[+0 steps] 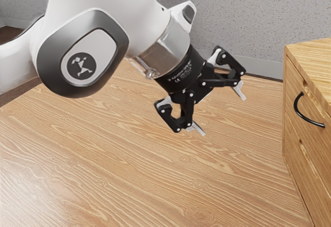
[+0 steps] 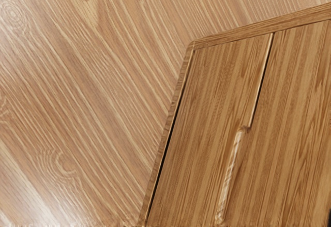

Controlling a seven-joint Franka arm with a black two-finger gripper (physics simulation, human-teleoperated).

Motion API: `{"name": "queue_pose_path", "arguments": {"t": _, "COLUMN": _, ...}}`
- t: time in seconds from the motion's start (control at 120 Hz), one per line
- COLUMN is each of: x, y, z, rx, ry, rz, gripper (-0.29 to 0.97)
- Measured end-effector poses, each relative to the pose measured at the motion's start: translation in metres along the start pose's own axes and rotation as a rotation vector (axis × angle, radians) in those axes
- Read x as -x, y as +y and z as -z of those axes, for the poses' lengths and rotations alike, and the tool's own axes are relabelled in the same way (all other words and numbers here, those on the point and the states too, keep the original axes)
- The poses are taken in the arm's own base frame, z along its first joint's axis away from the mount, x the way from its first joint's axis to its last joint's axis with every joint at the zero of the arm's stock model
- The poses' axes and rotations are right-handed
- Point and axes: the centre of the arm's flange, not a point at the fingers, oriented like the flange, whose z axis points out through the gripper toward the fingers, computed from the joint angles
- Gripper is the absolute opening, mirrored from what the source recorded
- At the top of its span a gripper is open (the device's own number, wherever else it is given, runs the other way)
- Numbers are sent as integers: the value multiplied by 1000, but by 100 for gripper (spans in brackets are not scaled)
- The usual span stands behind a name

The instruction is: Pull the drawer handle with one arm to open the drawer

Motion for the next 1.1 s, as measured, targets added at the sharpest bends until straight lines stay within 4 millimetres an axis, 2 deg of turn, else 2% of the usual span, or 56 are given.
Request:
{"name": "queue_pose_path", "arguments": {"t": 0.492, "x": 31, "y": 7, "z": -7, "rx": 2, "ry": -15, "rz": -43, "gripper": 68}}
{"name": "queue_pose_path", "arguments": {"t": 0.742, "x": 34, "y": 15, "z": -20, "rx": -2, "ry": -18, "rz": -47, "gripper": 68}}
{"name": "queue_pose_path", "arguments": {"t": 0.875, "x": 49, "y": 21, "z": -25, "rx": -2, "ry": -27, "rz": -70, "gripper": 68}}
{"name": "queue_pose_path", "arguments": {"t": 1.1, "x": 45, "y": 23, "z": -36, "rx": -13, "ry": -25, "rz": -63, "gripper": 68}}
